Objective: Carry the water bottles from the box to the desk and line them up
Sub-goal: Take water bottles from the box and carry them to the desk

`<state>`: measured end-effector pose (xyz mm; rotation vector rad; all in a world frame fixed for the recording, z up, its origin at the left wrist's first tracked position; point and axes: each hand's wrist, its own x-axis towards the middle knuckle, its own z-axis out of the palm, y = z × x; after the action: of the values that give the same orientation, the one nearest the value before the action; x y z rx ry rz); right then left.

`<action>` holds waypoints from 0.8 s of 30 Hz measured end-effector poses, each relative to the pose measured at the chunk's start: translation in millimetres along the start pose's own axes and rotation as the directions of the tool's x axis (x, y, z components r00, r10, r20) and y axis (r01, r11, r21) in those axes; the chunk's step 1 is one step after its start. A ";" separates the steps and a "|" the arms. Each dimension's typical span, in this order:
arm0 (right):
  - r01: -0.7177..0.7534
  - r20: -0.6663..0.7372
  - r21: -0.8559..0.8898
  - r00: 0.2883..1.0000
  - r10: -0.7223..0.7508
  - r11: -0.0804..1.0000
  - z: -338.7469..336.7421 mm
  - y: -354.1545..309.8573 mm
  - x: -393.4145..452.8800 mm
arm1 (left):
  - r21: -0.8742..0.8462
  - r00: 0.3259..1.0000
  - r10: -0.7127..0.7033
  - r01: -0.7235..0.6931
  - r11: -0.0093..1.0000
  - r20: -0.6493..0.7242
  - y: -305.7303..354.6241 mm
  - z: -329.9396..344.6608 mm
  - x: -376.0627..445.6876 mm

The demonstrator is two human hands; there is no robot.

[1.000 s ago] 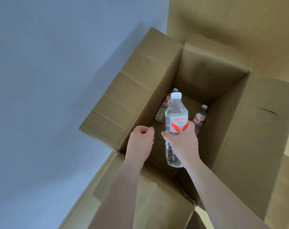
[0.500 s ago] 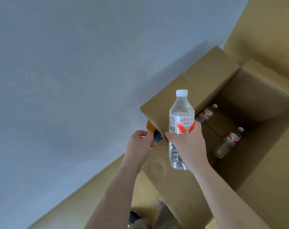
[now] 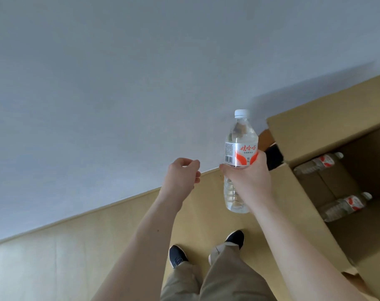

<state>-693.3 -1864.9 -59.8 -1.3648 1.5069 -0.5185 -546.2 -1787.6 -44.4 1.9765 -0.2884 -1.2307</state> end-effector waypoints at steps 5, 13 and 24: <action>0.057 0.095 0.006 0.994 -0.057 0.998 53.3 -9.1 -29.1 | -0.059 0.995 -0.028 0.022 0.998 -0.097 -31.1 -61.8 -10.7; 0.156 0.294 -0.082 0.947 -0.126 0.984 131.7 -13.0 -71.3 | -0.218 0.957 -0.106 0.046 0.975 -0.272 -85.0 -143.7 -36.1; 0.389 0.667 -0.192 0.725 -0.171 0.901 207.3 3.0 -114.5 | -0.511 0.791 -0.360 0.070 0.856 -0.494 -166.4 -186.8 -85.3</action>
<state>-531.2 -1698.0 -104.2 -1.8146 0.8304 0.0443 -465.8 -1536.5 -62.7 1.8626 0.5289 -0.6755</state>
